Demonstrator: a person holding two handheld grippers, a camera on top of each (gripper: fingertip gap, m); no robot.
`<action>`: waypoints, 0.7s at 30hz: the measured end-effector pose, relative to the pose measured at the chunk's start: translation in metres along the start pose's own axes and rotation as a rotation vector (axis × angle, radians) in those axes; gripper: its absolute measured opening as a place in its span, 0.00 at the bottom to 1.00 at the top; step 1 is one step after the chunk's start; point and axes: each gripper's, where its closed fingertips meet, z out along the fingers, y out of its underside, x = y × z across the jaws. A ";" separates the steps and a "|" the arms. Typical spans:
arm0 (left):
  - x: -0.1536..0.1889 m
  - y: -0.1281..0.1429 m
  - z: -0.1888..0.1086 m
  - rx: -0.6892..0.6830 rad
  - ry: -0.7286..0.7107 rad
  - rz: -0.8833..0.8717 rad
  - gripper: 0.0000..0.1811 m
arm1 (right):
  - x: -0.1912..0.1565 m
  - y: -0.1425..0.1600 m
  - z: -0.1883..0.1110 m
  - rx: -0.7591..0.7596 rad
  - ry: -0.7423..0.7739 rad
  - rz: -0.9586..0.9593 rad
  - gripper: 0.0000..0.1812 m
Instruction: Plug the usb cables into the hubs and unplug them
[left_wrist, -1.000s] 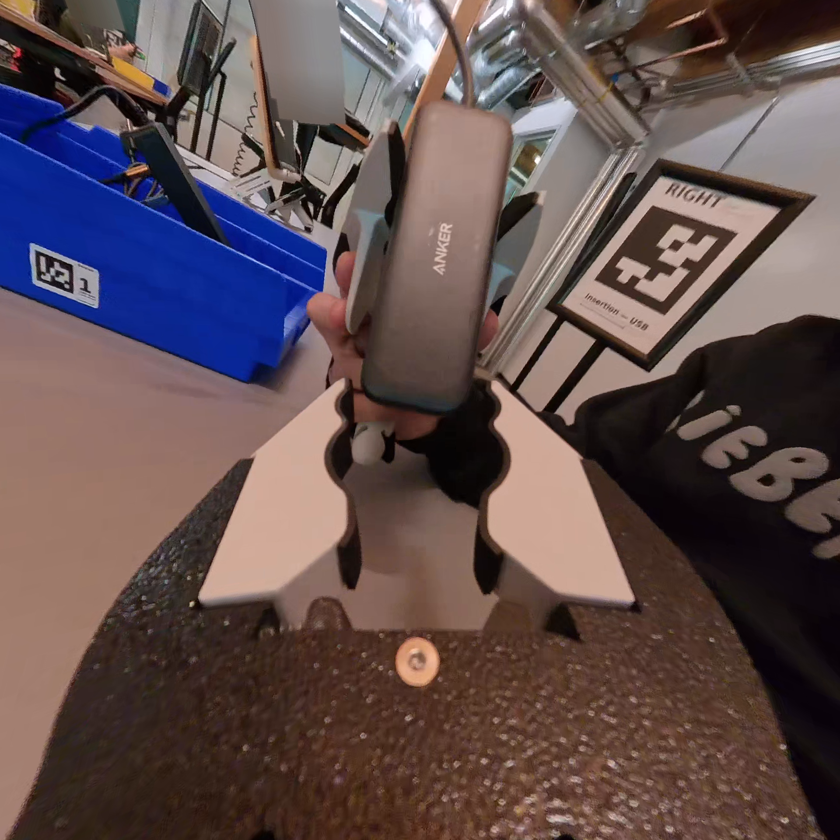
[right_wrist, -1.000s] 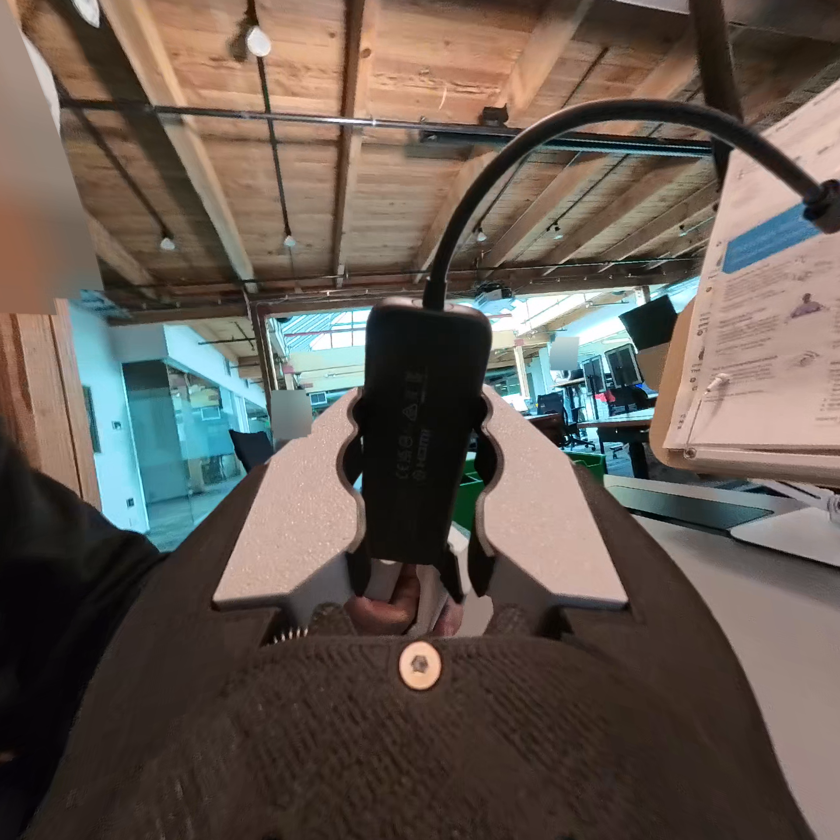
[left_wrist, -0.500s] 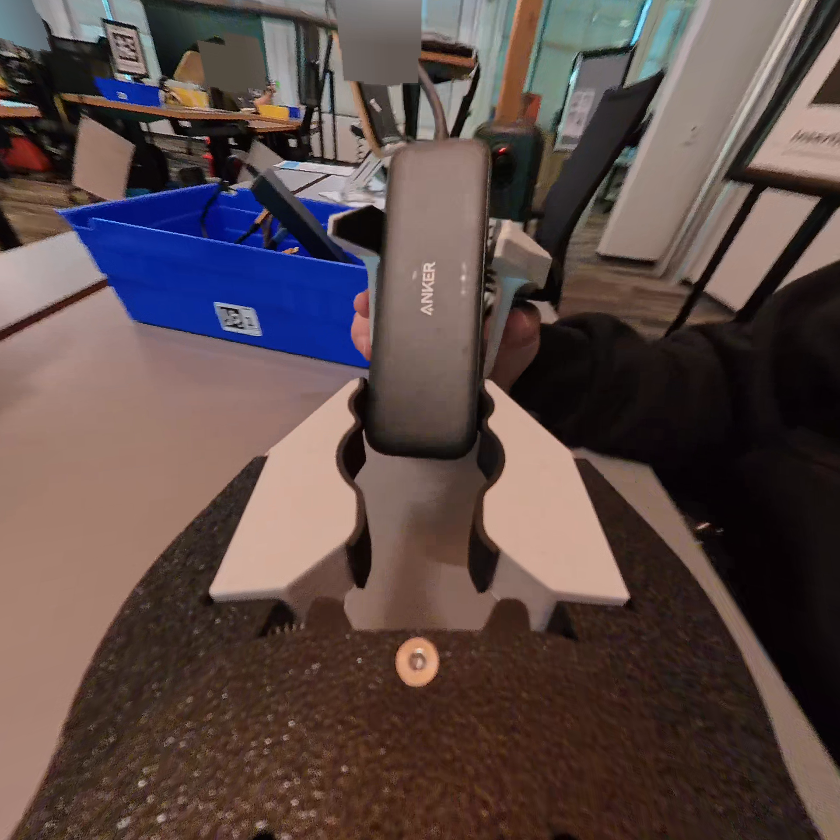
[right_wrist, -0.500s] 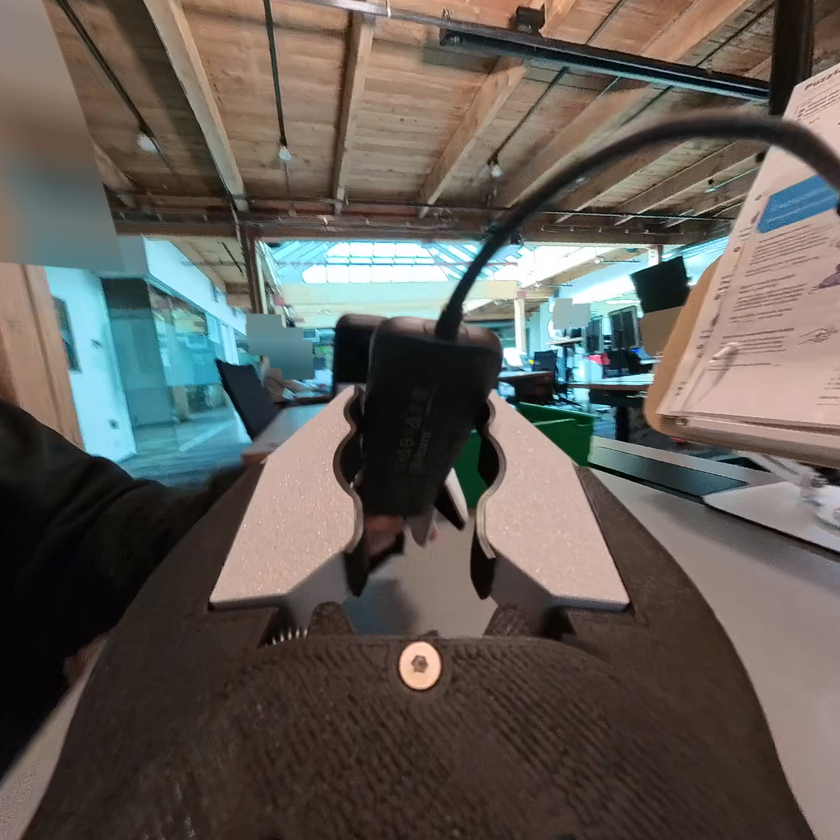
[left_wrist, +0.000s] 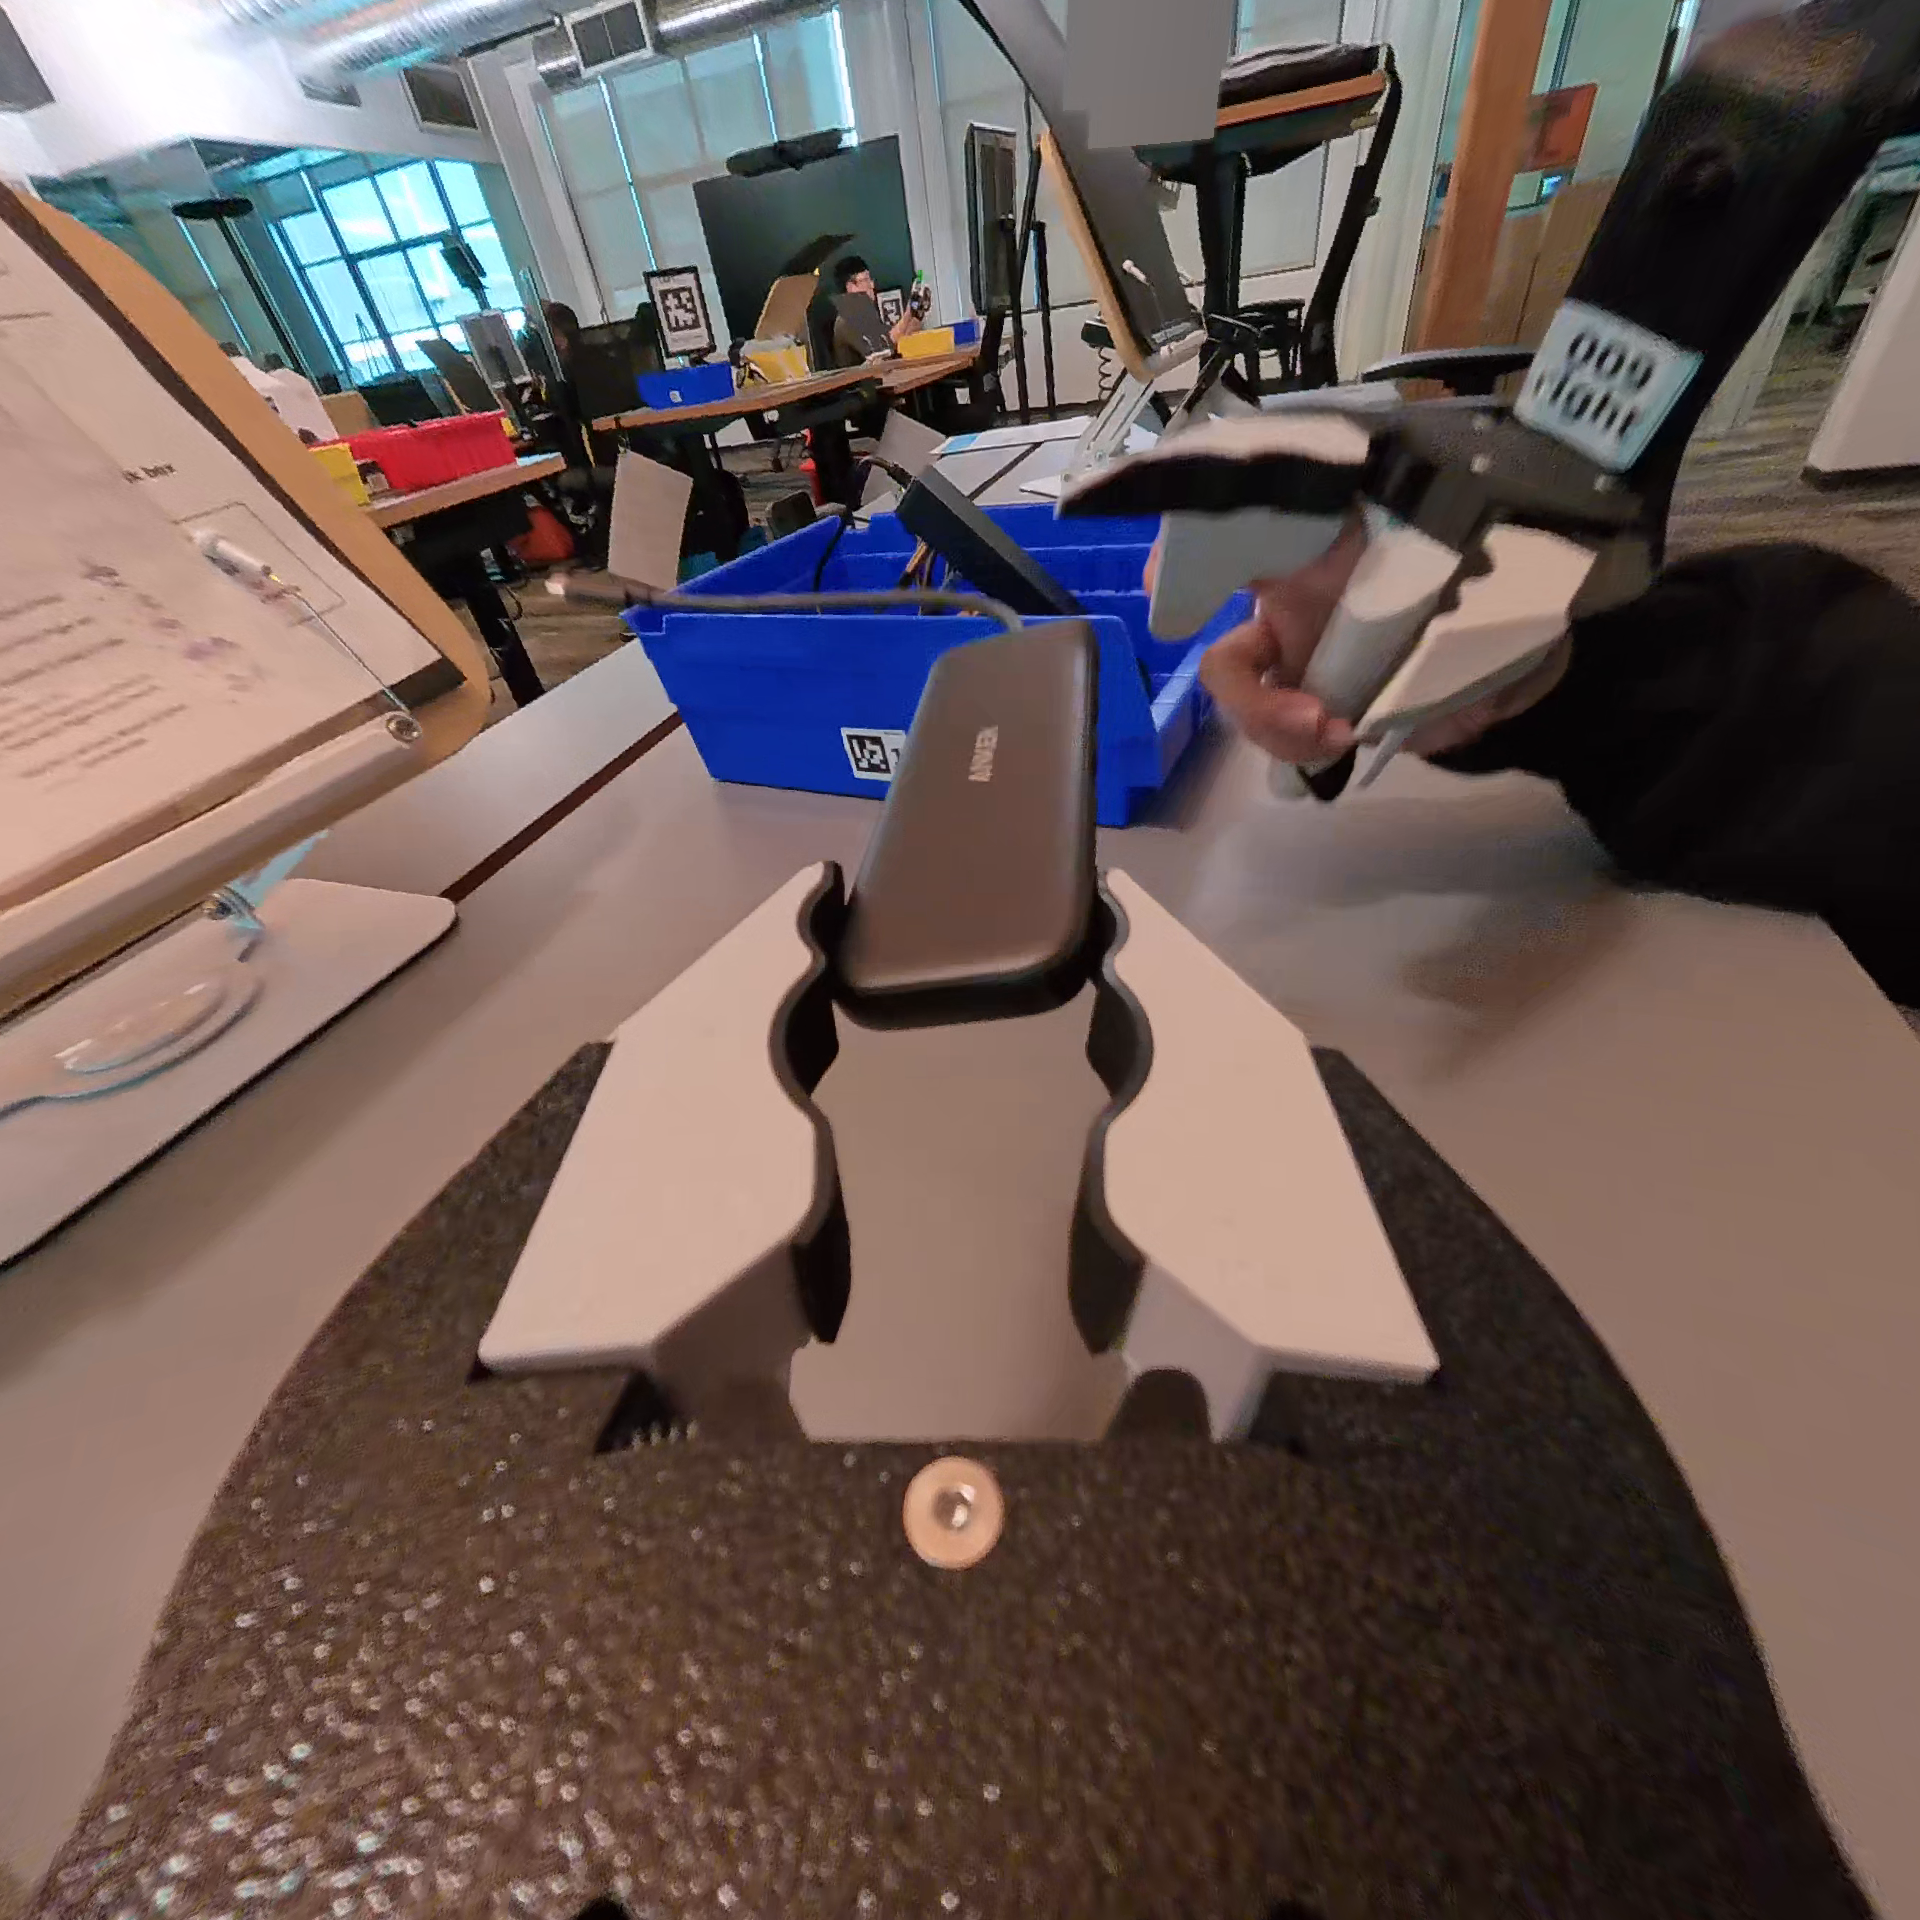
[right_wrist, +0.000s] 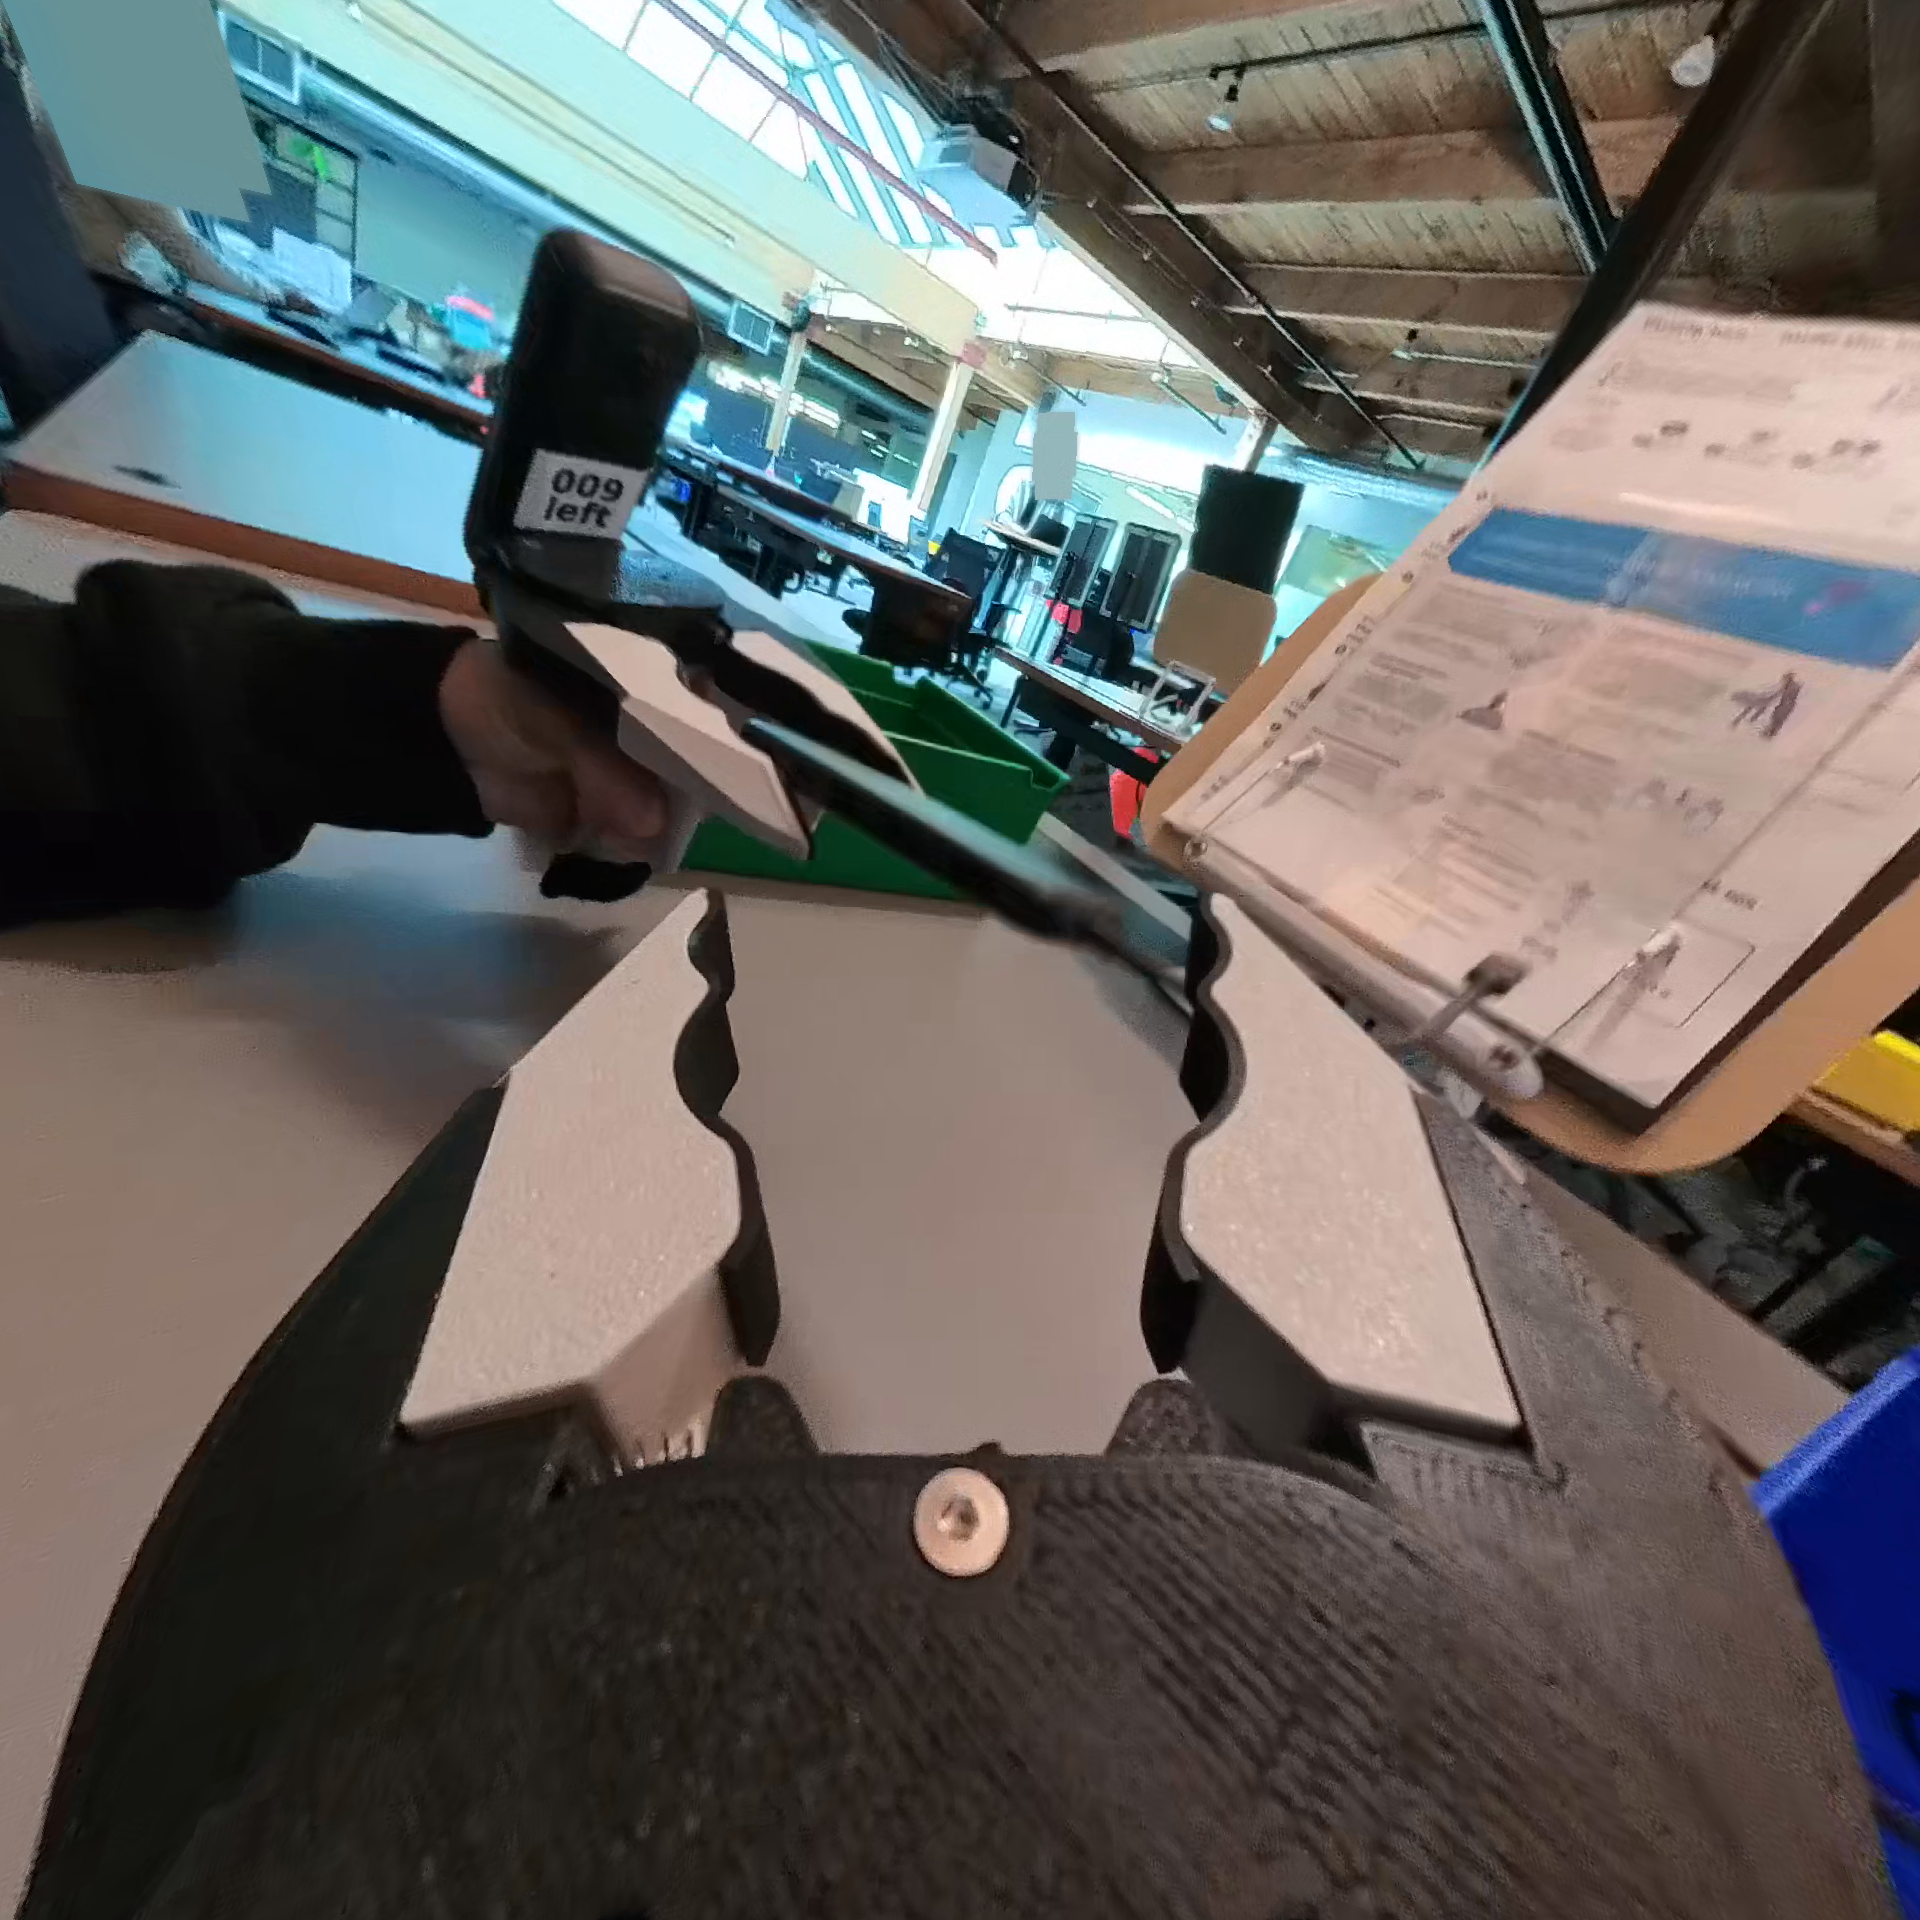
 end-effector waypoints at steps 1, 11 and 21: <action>0.000 -0.001 -0.001 0.004 -0.003 0.026 0.24 | 0.002 -0.007 -0.001 -0.017 0.003 -0.026 0.50; 0.035 -0.008 0.006 0.038 0.125 0.197 0.05 | -0.017 0.032 -0.001 -0.301 -0.160 -0.047 0.45; 0.057 -0.030 0.000 0.175 0.215 0.263 0.05 | -0.028 0.037 0.007 -0.284 -0.196 -0.119 0.21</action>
